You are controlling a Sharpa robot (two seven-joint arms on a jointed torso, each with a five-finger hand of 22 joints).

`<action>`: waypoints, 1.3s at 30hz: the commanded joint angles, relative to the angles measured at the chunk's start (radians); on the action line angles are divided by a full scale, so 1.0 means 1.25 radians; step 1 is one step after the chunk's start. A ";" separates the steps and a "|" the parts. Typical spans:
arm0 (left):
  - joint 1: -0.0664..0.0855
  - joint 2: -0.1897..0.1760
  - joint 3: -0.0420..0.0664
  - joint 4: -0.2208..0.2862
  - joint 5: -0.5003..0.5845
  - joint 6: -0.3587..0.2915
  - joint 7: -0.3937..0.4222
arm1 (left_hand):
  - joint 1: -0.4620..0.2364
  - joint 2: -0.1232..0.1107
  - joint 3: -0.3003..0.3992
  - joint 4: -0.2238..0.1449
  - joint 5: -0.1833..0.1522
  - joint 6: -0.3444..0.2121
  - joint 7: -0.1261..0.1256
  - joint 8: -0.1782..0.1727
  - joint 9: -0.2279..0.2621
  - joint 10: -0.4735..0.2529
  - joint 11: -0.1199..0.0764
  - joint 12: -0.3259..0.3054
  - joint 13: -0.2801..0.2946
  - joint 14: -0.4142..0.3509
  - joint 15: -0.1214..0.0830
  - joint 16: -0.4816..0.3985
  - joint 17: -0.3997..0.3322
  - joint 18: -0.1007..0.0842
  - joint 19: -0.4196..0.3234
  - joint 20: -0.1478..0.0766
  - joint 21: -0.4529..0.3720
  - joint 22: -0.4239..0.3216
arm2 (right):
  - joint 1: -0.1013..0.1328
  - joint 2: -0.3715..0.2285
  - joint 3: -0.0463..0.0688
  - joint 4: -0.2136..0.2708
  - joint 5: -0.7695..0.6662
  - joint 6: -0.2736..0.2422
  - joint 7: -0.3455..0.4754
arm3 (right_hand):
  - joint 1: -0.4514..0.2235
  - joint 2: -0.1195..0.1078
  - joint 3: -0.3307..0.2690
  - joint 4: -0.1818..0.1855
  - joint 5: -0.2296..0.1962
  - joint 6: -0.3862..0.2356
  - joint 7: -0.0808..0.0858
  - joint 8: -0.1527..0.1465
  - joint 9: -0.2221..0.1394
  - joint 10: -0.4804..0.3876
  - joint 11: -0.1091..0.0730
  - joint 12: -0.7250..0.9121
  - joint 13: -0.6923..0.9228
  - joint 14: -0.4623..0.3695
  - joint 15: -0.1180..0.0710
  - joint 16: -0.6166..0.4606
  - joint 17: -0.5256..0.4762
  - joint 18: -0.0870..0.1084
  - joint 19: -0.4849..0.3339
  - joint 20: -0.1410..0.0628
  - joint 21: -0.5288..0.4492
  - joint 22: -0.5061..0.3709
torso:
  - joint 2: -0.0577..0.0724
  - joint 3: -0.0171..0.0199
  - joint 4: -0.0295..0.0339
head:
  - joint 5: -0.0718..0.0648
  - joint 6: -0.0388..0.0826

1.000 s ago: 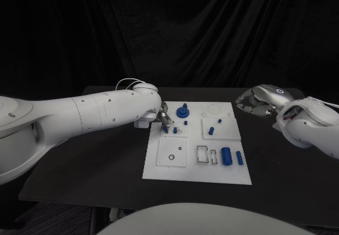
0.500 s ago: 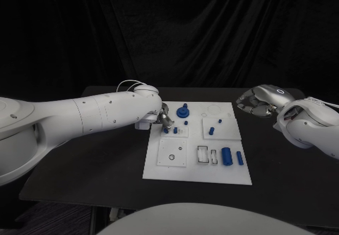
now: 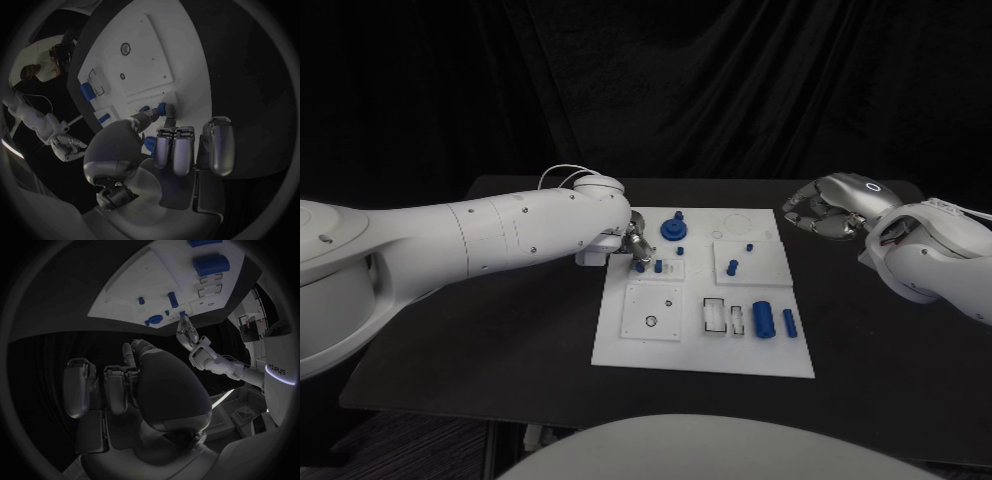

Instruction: Assemble the parts on the task board

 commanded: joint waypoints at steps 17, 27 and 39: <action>-0.018 -0.004 -0.003 -0.009 0.006 -0.023 0.001 | -0.070 0.025 -0.274 0.157 -0.091 -0.078 0.044 -0.077 -0.130 0.085 0.046 0.002 0.209 0.084 0.042 0.002 0.210 0.014 -0.013 0.036 -0.023 0.152 | -0.002 -0.002 0.001 0.000 -0.002 0.011 -0.018 | 0.004 -0.006 0.005 0.000 0.003 0.003 0.001 -0.003 -0.001 0.024 0.004 -0.005 0.159 0.065 0.005 -0.003 0.170 0.010 0.005 0.005 -0.004 0.164 | -0.001 0.0001 -0.0004 | 0.001 0.000; -0.020 -0.022 -0.003 -0.004 0.006 -0.067 0.033 | -0.082 0.062 -0.315 0.205 -0.079 -0.071 0.044 -0.071 -0.149 0.085 0.047 0.002 0.209 0.084 0.044 0.002 0.210 0.014 -0.012 0.039 -0.020 0.153 | -0.002 -0.004 0.001 0.000 -0.002 0.013 -0.018 | 0.003 -0.007 0.006 0.000 0.003 0.003 0.001 -0.004 -0.001 0.024 0.005 -0.005 0.159 0.065 0.005 -0.003 0.170 0.010 0.005 0.006 -0.005 0.164 | -0.001 -0.0003 -0.0012 | 0.003 0.000; -0.021 -0.091 -0.003 0.073 0.006 -0.232 0.178 | -0.007 0.076 -0.322 0.211 0.059 -0.044 0.031 -0.040 -0.123 0.085 0.036 0.002 0.209 0.084 0.036 0.002 0.210 0.011 -0.006 0.033 -0.004 0.157 | -0.003 -0.008 0.001 0.002 -0.002 0.015 -0.019 | 0.003 -0.007 0.006 0.000 0.003 0.003 0.001 -0.004 -0.001 0.024 0.005 -0.005 0.159 0.065 0.005 -0.003 0.170 0.010 0.005 0.006 -0.005 0.164 | -0.001 -0.0002 -0.0008 | 0.000 0.000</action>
